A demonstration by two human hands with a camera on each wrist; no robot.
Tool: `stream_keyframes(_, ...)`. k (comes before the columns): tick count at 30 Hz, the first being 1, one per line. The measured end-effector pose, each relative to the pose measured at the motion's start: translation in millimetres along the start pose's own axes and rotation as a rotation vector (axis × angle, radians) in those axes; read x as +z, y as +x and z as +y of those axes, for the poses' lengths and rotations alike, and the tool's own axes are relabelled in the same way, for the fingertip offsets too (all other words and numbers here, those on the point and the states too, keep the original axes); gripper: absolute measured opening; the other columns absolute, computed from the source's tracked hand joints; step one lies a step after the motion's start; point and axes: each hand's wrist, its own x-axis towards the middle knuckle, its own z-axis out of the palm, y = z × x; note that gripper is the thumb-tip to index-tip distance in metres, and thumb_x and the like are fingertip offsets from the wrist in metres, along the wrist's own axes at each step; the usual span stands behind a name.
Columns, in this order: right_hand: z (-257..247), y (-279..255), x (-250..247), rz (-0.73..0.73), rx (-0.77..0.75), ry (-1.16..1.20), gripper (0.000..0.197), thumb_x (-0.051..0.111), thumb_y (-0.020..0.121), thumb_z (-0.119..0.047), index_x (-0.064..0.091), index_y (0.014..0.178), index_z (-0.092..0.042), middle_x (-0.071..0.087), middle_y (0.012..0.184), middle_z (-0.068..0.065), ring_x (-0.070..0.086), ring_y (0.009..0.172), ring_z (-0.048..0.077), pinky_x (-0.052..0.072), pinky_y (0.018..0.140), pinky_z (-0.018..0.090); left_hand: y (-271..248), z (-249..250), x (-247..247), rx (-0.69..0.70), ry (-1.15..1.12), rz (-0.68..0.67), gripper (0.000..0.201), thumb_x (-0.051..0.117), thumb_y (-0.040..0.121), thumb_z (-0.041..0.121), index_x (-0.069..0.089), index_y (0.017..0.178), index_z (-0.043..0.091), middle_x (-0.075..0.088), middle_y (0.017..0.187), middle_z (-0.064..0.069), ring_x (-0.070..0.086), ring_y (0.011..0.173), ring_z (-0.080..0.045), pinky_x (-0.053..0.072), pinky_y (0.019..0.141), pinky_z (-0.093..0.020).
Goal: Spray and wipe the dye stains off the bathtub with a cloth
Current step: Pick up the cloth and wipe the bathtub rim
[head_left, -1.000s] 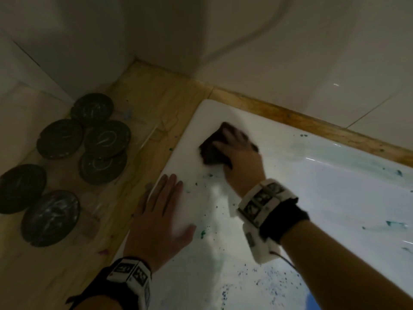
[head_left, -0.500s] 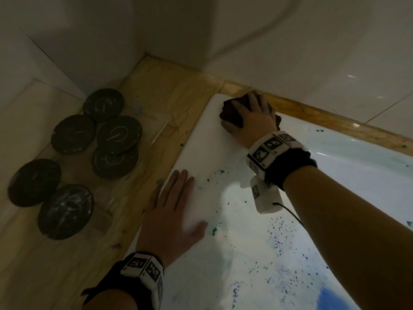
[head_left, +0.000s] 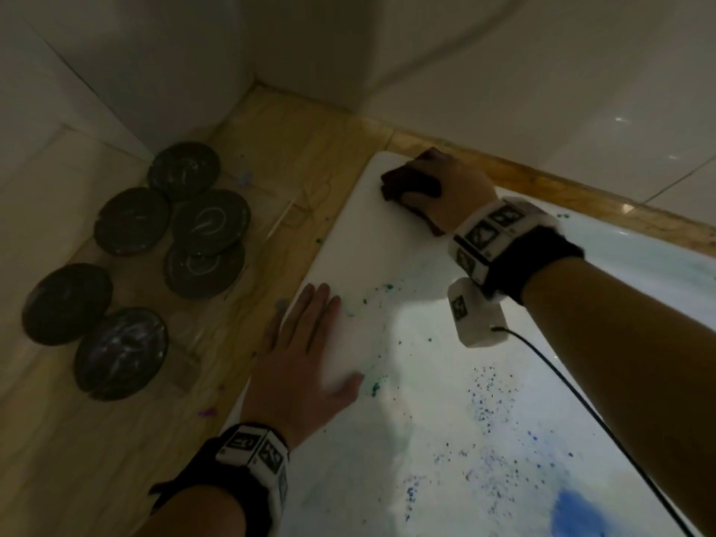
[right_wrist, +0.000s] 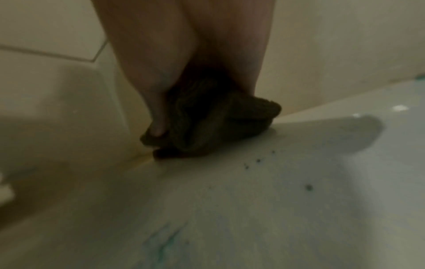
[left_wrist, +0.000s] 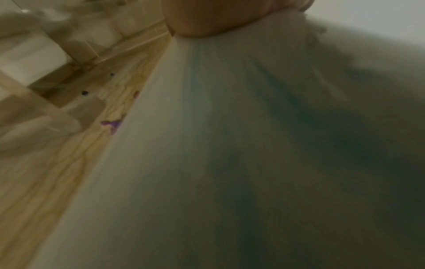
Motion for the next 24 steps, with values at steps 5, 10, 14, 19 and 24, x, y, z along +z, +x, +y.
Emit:
stream_keyframes(5,-18,6,-12,-0.279,0.012,-0.375,0.051,0.033,0.099,-0.041,0.015,0.147,-0.034,-0.010,0.157,0.003,-0.015,0.142,0.033,-0.006,0.114,0.050,2,-2,-1,0.008,0.027,0.006,0.089,0.041,0.077,0.065,0.019,0.147,0.014,0.015,0.154,-0.002,0.012,0.141,-0.018,0.011,0.113,-0.040)
stream_keyframes(10,-23,-13,19,-0.246,-0.039,-0.215,0.055,0.041,0.095,-0.045,0.018,0.145,-0.042,-0.011,0.157,-0.003,-0.010,0.143,0.030,0.008,0.114,0.054,0,-3,1,0.000,0.032,0.014,0.088,0.041,0.076,0.065,0.022,0.145,0.013,0.019,0.153,-0.004,0.016,0.140,-0.020,0.015,0.111,-0.042)
stream_keyframes(14,-41,-50,41,-0.176,-0.295,-0.237,0.051,0.047,0.095,-0.027,0.031,0.143,-0.035,0.005,0.157,-0.002,0.005,0.144,0.028,0.016,0.116,0.042,1,-1,2,0.010,0.011,0.007,0.088,0.043,0.074,0.063,0.028,0.143,0.010,0.028,0.151,-0.009,0.025,0.139,-0.023,0.023,0.108,-0.046)
stream_keyframes(19,-19,-22,10,-0.004,-0.278,-0.070,0.037,0.049,0.094,-0.030,0.053,0.130,-0.025,0.050,0.136,0.000,0.047,0.125,0.022,0.035,0.106,0.032,1,2,0,0.002,0.002,-0.002,0.089,0.042,0.075,0.064,0.024,0.145,0.011,0.021,0.153,-0.005,0.018,0.141,-0.020,0.017,0.111,-0.042)
stream_keyframes(24,13,35,2,-0.006,-0.033,-0.081,0.043,0.043,0.096,-0.034,0.044,0.136,-0.020,0.042,0.142,0.005,0.040,0.128,0.027,0.030,0.105,0.032,1,0,0,0.008,0.016,0.007,0.089,0.042,0.076,0.065,0.022,0.146,0.013,0.016,0.154,-0.002,0.013,0.141,-0.018,0.014,0.112,-0.041)
